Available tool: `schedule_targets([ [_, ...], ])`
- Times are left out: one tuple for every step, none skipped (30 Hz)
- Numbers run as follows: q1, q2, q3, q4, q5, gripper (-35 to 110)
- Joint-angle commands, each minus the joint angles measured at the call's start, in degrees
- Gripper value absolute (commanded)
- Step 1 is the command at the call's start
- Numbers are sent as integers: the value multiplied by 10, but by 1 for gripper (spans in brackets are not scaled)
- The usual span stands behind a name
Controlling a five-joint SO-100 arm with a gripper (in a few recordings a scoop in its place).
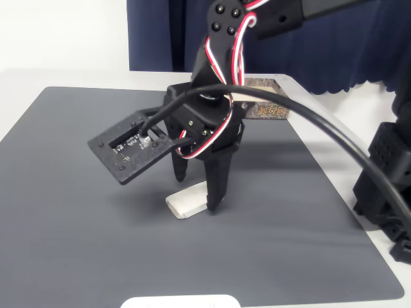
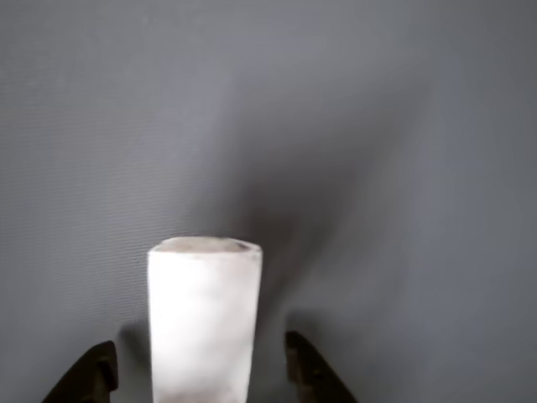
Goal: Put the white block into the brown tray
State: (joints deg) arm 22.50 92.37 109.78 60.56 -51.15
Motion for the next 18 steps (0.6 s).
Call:
schedule_targets([
  [0,1,-3,-6,4,43],
  [0,-1,-3,-6,5,43],
  [0,-1,-2,-6,6,43],
  [-1,-2,-1,-6,8,43],
  [-1,-2,2,-8,8,43],
  [-1,-2,4,-10,8,43],
  [-1,-2,5,-11,8,43],
  [-1,-3,5,-11,8,43],
  [-2,-4,5,-11,8,43],
  [-3,-7,4,-11,8,43],
  [-5,-10,3,-11,8,42],
  [-8,-13,0,-11,8,42],
  [-10,-17,-2,-11,9,42],
  [-11,-18,-2,-12,9,42],
  [-12,-20,-2,-12,11,42],
  [-12,-21,-2,-12,11,42],
  [-12,-22,-2,-12,11,42],
  [-12,-22,-2,-12,11,42],
])
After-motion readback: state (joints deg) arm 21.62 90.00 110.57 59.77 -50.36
